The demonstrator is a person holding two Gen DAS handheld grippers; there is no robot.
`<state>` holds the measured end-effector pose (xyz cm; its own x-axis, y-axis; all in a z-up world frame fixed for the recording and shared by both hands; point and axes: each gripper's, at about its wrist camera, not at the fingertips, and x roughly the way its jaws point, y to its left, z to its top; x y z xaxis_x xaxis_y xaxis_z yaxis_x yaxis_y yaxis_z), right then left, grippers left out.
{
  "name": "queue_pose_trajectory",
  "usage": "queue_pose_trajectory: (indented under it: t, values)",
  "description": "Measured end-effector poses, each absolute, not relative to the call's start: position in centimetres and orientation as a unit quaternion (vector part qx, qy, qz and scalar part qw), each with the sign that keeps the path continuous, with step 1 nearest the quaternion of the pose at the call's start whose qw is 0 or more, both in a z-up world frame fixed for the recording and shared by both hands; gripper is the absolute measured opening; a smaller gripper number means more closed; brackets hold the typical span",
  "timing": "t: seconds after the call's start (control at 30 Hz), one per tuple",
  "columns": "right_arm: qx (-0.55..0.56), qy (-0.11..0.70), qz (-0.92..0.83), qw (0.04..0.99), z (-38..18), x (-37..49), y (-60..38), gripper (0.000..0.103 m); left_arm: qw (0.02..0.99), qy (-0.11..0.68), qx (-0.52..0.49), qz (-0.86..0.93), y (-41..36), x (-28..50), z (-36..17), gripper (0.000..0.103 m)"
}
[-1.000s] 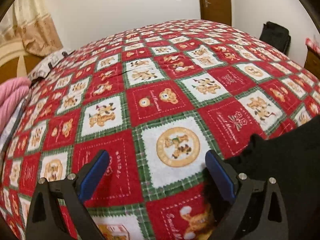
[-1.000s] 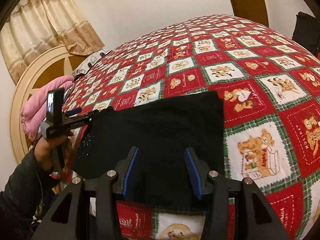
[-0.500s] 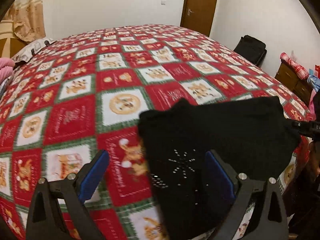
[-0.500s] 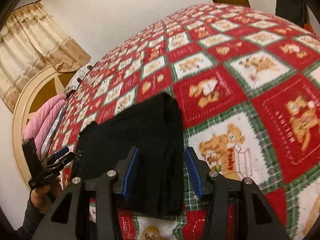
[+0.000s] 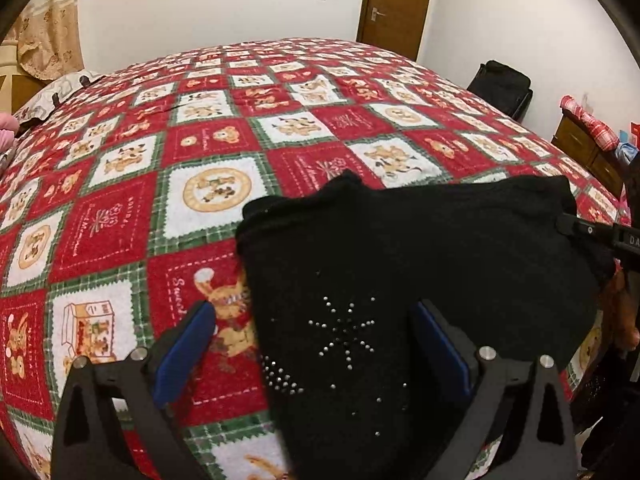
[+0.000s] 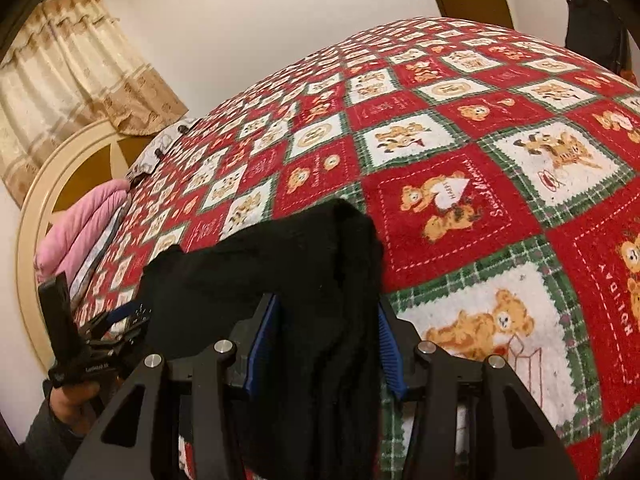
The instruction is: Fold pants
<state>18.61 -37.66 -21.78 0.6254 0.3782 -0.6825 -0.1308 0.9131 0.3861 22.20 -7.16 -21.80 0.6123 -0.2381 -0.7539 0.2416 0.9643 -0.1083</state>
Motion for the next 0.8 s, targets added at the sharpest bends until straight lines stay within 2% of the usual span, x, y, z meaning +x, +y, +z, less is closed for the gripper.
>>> queue_pose_trajectory:
  t: [0.1, 0.17, 0.2, 0.23, 0.27, 0.33, 0.4, 0.8]
  values:
    - [0.16, 0.409, 0.144, 0.887, -22.3, 19.0, -37.9, 0.048, 0.899, 0.416, 0.002, -0.137, -7.2, 22.2, -21.8, 0.1]
    - [0.166, 0.411, 0.145, 0.885, -22.6, 19.5, -38.0, 0.044, 0.899, 0.413, 0.001, -0.145, -7.2, 22.1, -21.8, 0.094]
    - [0.169, 0.41, 0.148, 0.884, -22.5, 19.5, -38.1, 0.035, 0.899, 0.411, -0.002, -0.154, -7.1, 22.1, -21.6, 0.076]
    - [0.174, 0.405, 0.16, 0.883, -22.2, 19.2, -38.0, 0.031, 0.897, 0.409, -0.003, -0.166, -7.2, 22.0, -21.5, 0.062]
    - [0.177, 0.4, 0.167, 0.884, -21.9, 19.0, -38.0, 0.029, 0.897, 0.407, -0.001, -0.171, -7.2, 21.9, -21.3, 0.058]
    - [0.164, 0.393, 0.166, 0.89, -21.3, 18.5, -37.4, 0.027, 0.894, 0.408, -0.017, -0.182, -6.7, 22.1, -21.2, 0.033]
    - [0.156, 0.385, 0.167, 0.894, -20.7, 18.0, -37.0, 0.026, 0.891, 0.411, -0.043, -0.189, -5.9, 22.3, -21.2, 0.024]
    - [0.133, 0.356, 0.208, 0.901, -16.4, 16.6, -34.1, 0.025, 0.9, 0.374, -0.098, -0.2, -3.5, 21.0, -18.7, 0.011]
